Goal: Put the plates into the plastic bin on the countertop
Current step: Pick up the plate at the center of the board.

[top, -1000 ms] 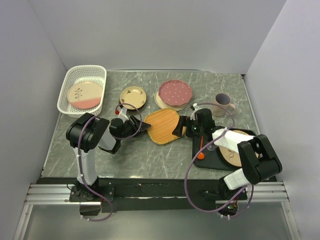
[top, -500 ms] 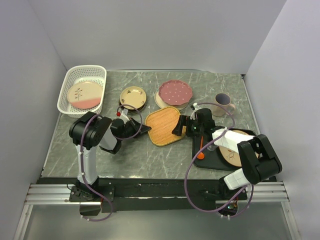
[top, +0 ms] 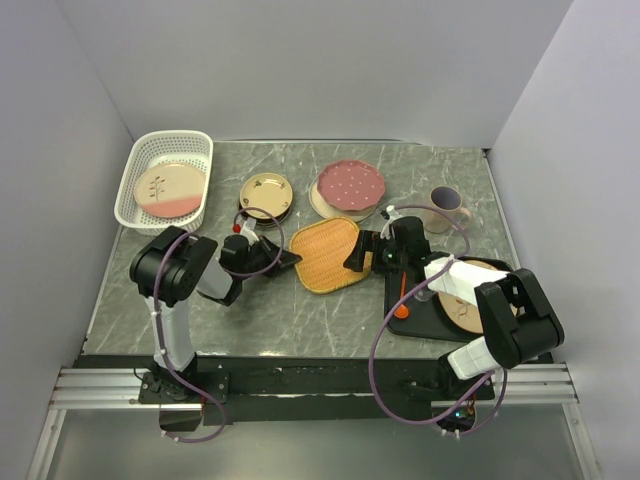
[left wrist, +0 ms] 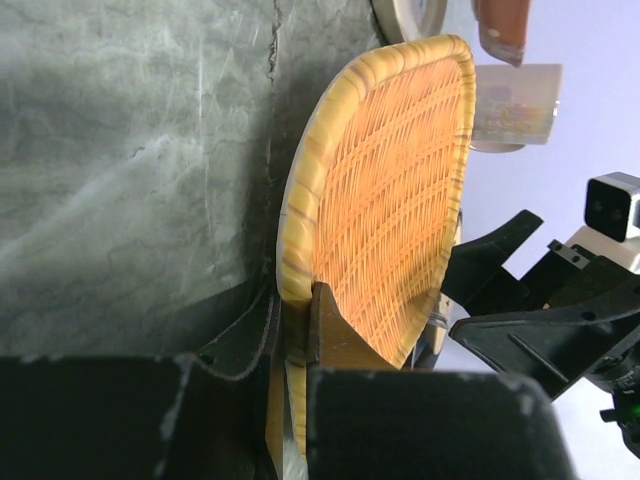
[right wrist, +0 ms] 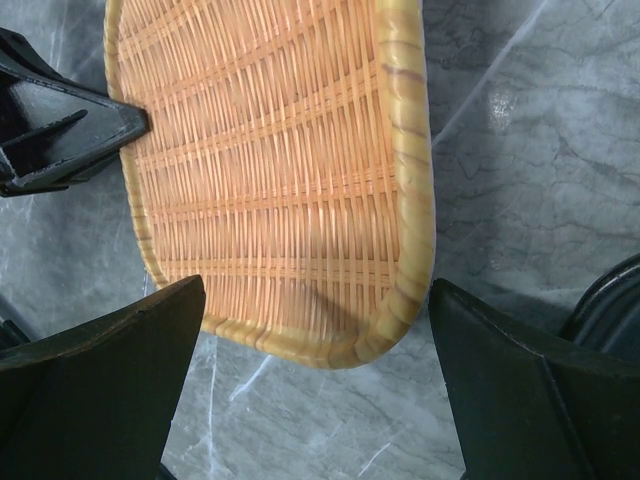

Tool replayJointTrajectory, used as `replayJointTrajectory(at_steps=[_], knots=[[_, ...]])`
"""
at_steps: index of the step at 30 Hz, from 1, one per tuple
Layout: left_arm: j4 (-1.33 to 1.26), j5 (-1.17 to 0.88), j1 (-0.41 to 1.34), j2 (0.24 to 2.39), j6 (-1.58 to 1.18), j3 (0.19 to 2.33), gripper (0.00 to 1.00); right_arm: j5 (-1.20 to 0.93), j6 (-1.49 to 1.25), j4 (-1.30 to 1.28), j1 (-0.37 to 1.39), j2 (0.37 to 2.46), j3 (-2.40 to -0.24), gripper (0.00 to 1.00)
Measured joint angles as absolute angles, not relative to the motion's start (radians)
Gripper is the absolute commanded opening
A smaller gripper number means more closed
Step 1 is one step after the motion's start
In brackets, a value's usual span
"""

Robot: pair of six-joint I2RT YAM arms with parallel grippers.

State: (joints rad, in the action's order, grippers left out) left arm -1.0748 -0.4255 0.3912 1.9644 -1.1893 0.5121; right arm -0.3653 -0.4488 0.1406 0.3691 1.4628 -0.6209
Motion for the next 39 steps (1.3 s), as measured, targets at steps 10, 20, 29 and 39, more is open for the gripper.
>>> replayJointTrajectory(at_steps=[10,20,29,39], knots=[[-0.889,-0.391,0.393,1.847,-1.129,0.513,0.01,-0.368,-0.449,0.142,0.369,1.455,-0.621,1.00],[-0.719,-0.342,0.394,1.713,-1.053,0.497,0.01,-0.368,-0.448,0.146,0.369,1.434,-0.621,1.00],[-0.549,-0.289,0.392,1.551,-0.984,0.497,0.01,-0.368,-0.448,0.159,0.369,1.423,-0.620,1.00],[-0.378,-0.280,0.334,1.425,-0.924,0.509,0.01,-0.369,-0.448,0.168,0.369,1.422,-0.620,1.00]])
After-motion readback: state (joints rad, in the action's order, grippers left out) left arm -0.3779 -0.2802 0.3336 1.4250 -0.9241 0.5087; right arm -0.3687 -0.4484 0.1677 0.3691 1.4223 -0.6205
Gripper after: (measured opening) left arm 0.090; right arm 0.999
